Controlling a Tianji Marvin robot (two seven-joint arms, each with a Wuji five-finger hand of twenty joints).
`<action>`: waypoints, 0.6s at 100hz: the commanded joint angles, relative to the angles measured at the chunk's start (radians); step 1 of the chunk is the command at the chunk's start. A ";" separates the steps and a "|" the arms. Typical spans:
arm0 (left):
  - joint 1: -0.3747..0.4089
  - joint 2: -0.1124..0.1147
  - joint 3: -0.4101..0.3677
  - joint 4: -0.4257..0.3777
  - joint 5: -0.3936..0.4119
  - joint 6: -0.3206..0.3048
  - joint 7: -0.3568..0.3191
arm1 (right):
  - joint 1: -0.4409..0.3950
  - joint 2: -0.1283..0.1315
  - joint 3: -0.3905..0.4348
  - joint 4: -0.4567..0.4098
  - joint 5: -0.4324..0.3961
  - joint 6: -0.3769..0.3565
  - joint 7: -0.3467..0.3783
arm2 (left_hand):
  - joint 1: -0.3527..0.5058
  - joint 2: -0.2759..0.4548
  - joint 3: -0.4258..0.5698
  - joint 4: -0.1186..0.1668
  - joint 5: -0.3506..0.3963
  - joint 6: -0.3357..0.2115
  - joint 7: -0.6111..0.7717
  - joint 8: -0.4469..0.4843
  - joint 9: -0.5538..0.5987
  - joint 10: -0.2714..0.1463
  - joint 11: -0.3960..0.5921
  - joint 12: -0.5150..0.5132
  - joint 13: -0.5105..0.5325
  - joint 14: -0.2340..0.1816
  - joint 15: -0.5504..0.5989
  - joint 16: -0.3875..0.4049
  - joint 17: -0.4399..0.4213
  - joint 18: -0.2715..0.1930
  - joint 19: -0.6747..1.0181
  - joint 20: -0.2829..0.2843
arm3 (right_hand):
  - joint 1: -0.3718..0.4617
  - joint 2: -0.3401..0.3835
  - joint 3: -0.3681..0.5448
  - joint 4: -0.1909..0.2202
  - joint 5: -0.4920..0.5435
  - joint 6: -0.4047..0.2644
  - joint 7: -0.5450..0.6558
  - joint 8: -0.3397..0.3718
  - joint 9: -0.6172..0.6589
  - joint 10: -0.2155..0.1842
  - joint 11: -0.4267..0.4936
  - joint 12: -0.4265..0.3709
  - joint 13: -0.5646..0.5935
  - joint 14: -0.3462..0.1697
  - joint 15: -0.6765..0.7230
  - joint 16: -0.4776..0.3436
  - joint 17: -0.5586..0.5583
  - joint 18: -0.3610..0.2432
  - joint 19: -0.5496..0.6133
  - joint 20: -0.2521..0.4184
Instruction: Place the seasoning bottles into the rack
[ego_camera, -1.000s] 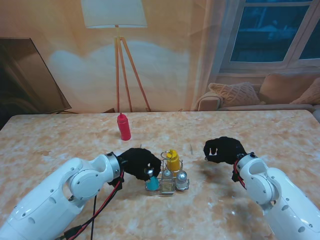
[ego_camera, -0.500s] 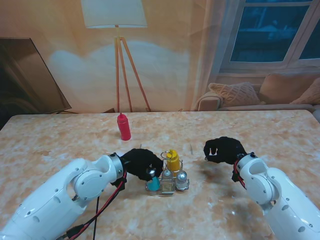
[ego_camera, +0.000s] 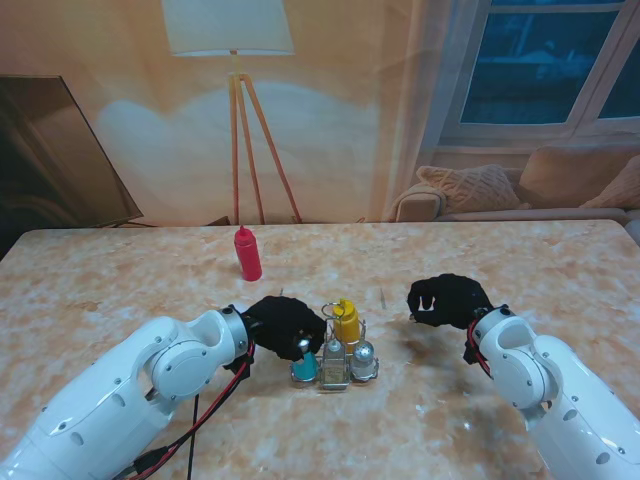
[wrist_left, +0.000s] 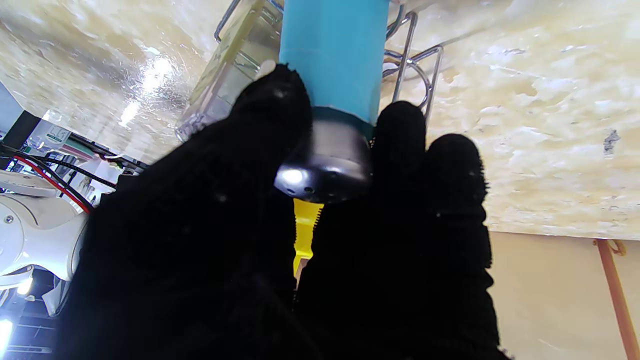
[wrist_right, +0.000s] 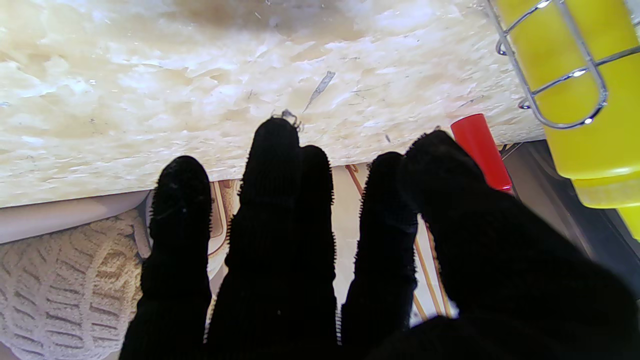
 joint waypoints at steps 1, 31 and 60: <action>-0.001 -0.004 0.003 0.001 0.005 -0.005 -0.009 | -0.007 -0.006 -0.004 0.001 -0.001 0.002 0.013 | 0.033 -0.006 0.082 -0.006 0.048 0.014 0.103 -0.001 0.030 -0.017 0.078 0.014 0.032 -0.116 0.054 0.032 0.001 -0.074 0.011 0.020 | 0.021 -0.014 0.013 -0.007 0.010 -0.022 0.013 -0.006 0.030 -0.018 0.002 0.025 0.013 -0.016 0.016 0.012 -0.007 0.002 0.003 -0.003; -0.016 -0.002 0.026 0.016 0.007 0.004 -0.019 | -0.006 -0.006 -0.006 0.003 0.001 0.004 0.013 | -0.014 -0.007 0.081 -0.020 0.028 0.031 0.087 0.006 -0.028 -0.003 0.132 -0.025 0.010 -0.107 0.047 0.038 -0.010 -0.070 0.009 0.028 | 0.022 -0.013 0.013 -0.007 0.012 -0.025 0.014 -0.006 0.032 -0.021 0.002 0.025 0.014 -0.016 0.017 0.012 -0.006 0.002 0.003 -0.003; -0.009 -0.001 0.014 0.014 0.013 -0.003 -0.019 | -0.005 -0.007 -0.007 0.005 0.003 0.004 0.012 | -0.162 -0.007 0.128 -0.043 0.001 0.090 -0.065 0.068 -0.140 0.017 0.157 -0.179 -0.077 -0.067 -0.005 -0.068 -0.082 -0.038 -0.044 0.021 | 0.023 -0.014 0.014 -0.007 0.012 -0.025 0.014 -0.006 0.031 -0.019 0.002 0.026 0.014 -0.016 0.018 0.013 -0.008 0.001 0.002 -0.003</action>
